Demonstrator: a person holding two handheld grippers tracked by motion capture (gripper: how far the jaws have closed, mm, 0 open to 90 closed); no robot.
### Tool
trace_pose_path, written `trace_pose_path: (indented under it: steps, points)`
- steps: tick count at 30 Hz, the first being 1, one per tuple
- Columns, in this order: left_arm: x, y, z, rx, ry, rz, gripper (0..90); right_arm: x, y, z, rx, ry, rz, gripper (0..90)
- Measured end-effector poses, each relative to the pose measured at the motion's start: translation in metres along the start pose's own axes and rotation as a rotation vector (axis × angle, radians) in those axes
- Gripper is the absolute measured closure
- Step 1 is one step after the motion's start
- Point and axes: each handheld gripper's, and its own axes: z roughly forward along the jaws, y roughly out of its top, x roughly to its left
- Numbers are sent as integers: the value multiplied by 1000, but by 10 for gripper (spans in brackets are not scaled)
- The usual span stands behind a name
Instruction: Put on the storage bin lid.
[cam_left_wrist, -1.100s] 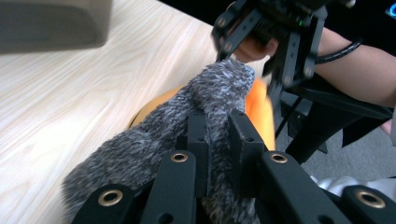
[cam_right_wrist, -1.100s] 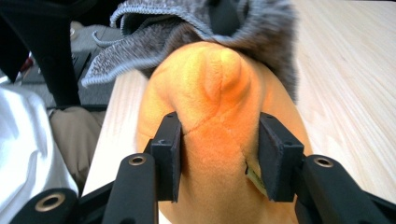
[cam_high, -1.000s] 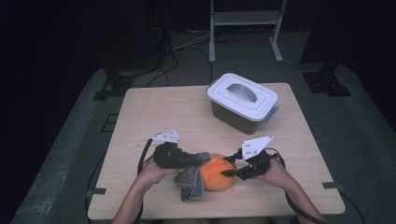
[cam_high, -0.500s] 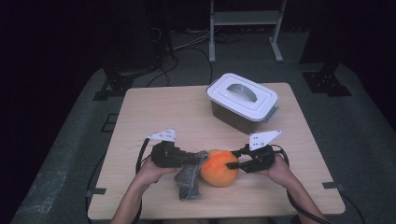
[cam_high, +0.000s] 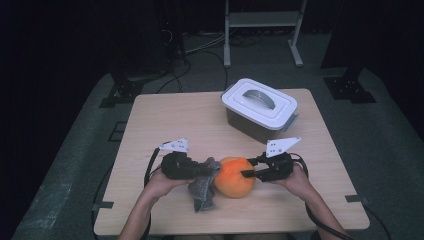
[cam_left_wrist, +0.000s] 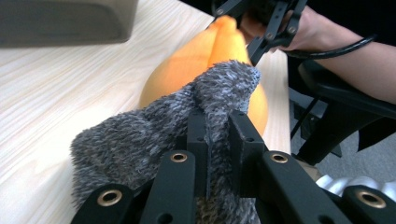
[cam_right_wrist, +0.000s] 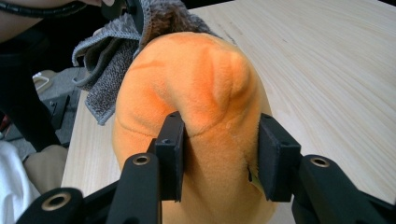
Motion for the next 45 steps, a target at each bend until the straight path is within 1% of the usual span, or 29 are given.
trace_pose_path:
  steps: [1,3,5,7,9,12,15,17,19,20,22,24,27,30,32,33,36,40,42,45]
  points:
    - [1,-1,0,2,5,-6,807,-1,-1,-1,-3,-3,10,566]
    - [2,-1,0,-6,0,-10,807,-3,-1,-1,-7,-5,26,566]
    - [-1,1,2,-4,0,0,807,-2,-1,-1,-7,-9,33,568]
    - [-4,4,3,-6,-11,9,807,1,0,1,-8,-14,37,572]
    - [-8,7,4,-3,-27,18,807,6,3,3,-3,-19,30,575]
    - [-15,12,6,-6,-44,44,807,14,7,9,8,-25,2,578]
    - [-23,18,10,-11,-59,65,807,23,13,19,14,-19,-24,578]
    - [-27,21,12,-8,-70,79,807,31,17,26,27,-21,-52,577]
    - [-29,21,13,0,-70,93,807,38,19,30,38,-24,-72,577]
    - [-28,20,13,-2,-70,90,807,40,20,31,43,-30,-85,577]
    - [-25,19,12,-8,-68,82,808,39,19,30,43,-31,-84,578]
    - [-21,17,9,-1,-48,81,808,36,19,28,44,-29,-76,577]
    - [-13,10,4,0,-17,57,808,31,16,22,37,-25,-58,574]
    - [-2,1,-1,-8,1,19,807,25,11,15,29,-25,-35,573]
    - [6,-6,-2,-18,-4,-18,807,22,9,11,27,-26,-23,574]
    - [9,-8,-3,-19,-3,-23,807,21,9,9,26,-26,-20,574]
    - [11,-10,-5,-18,8,-34,807,21,8,6,30,-30,-20,575]
    - [12,-11,-11,-32,12,-40,807,17,8,1,26,-29,1,586]
    - [11,-11,-14,-41,8,-39,807,14,8,-2,28,-36,10,591]
    - [11,-10,-20,-50,14,-37,807,11,7,-9,32,-55,17,593]
